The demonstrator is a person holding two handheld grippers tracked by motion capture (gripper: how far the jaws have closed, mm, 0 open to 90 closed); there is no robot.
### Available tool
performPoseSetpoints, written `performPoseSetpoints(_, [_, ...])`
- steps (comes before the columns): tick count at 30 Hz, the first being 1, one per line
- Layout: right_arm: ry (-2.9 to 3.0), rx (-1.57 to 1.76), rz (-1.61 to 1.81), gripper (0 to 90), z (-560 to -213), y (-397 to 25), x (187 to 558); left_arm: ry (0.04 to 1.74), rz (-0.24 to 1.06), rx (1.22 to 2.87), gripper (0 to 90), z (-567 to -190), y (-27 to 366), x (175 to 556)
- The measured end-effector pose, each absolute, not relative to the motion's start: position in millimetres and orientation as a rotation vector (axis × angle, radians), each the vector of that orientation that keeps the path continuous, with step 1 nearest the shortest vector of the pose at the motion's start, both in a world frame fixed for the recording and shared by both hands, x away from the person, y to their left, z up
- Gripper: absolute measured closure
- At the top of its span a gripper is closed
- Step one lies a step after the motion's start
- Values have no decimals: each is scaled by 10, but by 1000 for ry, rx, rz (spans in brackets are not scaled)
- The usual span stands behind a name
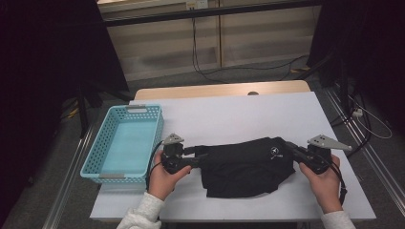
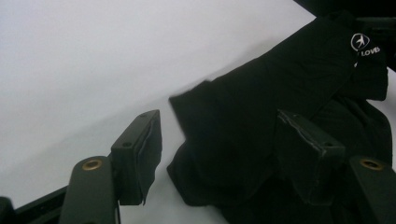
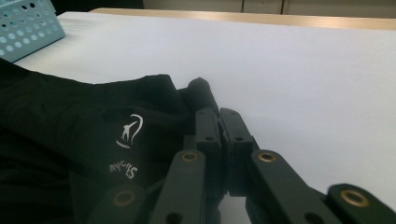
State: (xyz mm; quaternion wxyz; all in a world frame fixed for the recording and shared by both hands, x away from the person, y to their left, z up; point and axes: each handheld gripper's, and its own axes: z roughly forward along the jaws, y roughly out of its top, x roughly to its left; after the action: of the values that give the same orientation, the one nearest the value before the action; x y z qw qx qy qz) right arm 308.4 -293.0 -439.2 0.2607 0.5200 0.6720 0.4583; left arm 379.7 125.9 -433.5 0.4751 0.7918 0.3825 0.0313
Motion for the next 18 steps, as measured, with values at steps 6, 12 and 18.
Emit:
performPoseSetpoints(6, [1799, 1434, 1240, 874, -4418, -3003, 3077, 937, 60, 1972, 416, -4390, 1238, 3771])
performPoseSetpoints(12, [1803, 1420, 1243, 874, -4405, -2991, 3067, 926, 65, 1985, 493, -4442, 1180, 3782])
performPoseSetpoints(18, [1811, 1413, 1254, 873, -4400, -2975, 3058, 966, 44, 1958, 585, -4539, 1177, 3899])
